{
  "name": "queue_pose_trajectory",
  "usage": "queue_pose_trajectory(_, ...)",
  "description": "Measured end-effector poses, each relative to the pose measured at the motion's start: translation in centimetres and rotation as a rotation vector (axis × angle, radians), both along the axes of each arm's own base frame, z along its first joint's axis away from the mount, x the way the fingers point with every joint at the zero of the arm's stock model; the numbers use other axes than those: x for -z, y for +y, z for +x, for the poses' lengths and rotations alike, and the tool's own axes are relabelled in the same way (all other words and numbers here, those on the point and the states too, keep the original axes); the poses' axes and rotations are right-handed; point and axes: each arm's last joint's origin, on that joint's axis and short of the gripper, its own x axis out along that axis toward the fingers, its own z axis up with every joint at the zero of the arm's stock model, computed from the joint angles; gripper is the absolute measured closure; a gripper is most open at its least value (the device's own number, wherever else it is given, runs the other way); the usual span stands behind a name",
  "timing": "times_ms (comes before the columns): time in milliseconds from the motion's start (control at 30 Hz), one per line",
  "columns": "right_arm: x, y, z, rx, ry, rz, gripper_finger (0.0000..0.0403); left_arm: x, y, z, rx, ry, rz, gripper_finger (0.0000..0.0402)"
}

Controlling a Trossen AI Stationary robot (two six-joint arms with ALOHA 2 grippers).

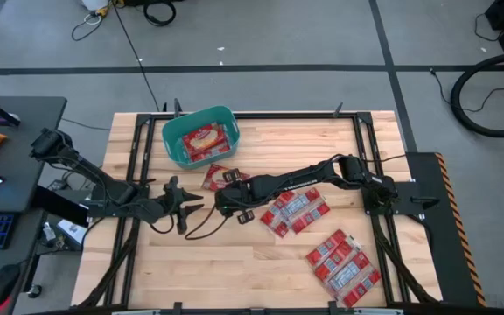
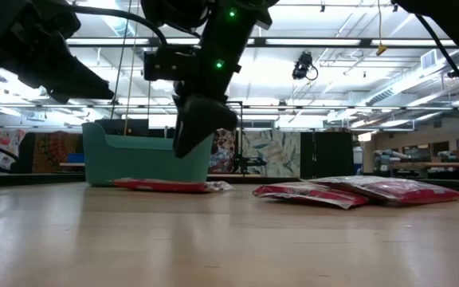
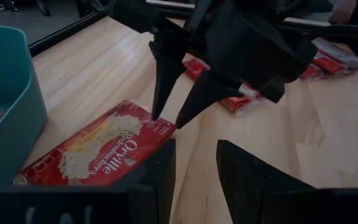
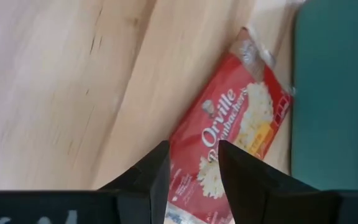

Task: Sort popcorn bags into baskets
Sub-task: Put the popcorn bag into the green bin

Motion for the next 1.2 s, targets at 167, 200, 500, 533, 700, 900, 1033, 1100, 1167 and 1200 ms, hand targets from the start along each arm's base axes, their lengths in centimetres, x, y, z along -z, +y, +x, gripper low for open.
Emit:
queue_pose_trajectory(167, 0.6, -0.3, 0.6, 0.019, -0.089, 0.047, 0.0234, 0.2, -0.1, 0.0, 0.028, 0.017, -0.027, 0.028)
queue_pose_trajectory(200, 1.0, -0.5, 0.6, 0.031, -0.1, 0.051, 0.0226, 0.3, -0.2, -0.1, 0.062, 0.04, -0.036, 0.028)
queue_pose_trajectory(500, 2.6, -2.3, 1.1, 0.068, -0.215, 0.08, 0.0166, 1.3, -0.4, -0.6, 0.184, 0.174, -0.143, 0.028)
queue_pose_trajectory(533, 2.8, -2.4, 1.1, 0.067, -0.236, 0.083, 0.0161, 1.4, -0.4, -0.6, 0.182, 0.182, -0.158, 0.028)
queue_pose_trajectory(700, 4.1, -2.7, 1.0, 0.045, -0.283, 0.077, 0.0151, 1.6, -0.4, -0.8, 0.184, 0.214, -0.205, 0.028)
queue_pose_trajectory(900, 5.7, -3.3, 0.4, 0.034, -0.29, 0.043, 0.0157, 1.6, -0.4, -0.8, 0.183, 0.213, -0.205, 0.028)
queue_pose_trajectory(1033, 6.6, -4.4, -0.2, 0.066, -0.279, 0.036, 0.0171, 1.6, -0.4, -0.8, 0.183, 0.211, -0.205, 0.028)
queue_pose_trajectory(1100, 6.8, -4.6, -0.4, 0.083, -0.268, 0.037, 0.0185, 1.6, -0.4, -0.8, 0.181, 0.21, -0.205, 0.028)
queue_pose_trajectory(1167, 6.9, -4.6, -0.5, 0.085, -0.246, 0.037, 0.0207, 1.6, -0.4, -0.8, 0.181, 0.21, -0.205, 0.028)
queue_pose_trajectory(1200, 6.9, -4.6, -0.6, 0.085, -0.236, 0.036, 0.0221, 1.6, -0.4, -0.8, 0.181, 0.21, -0.205, 0.028)
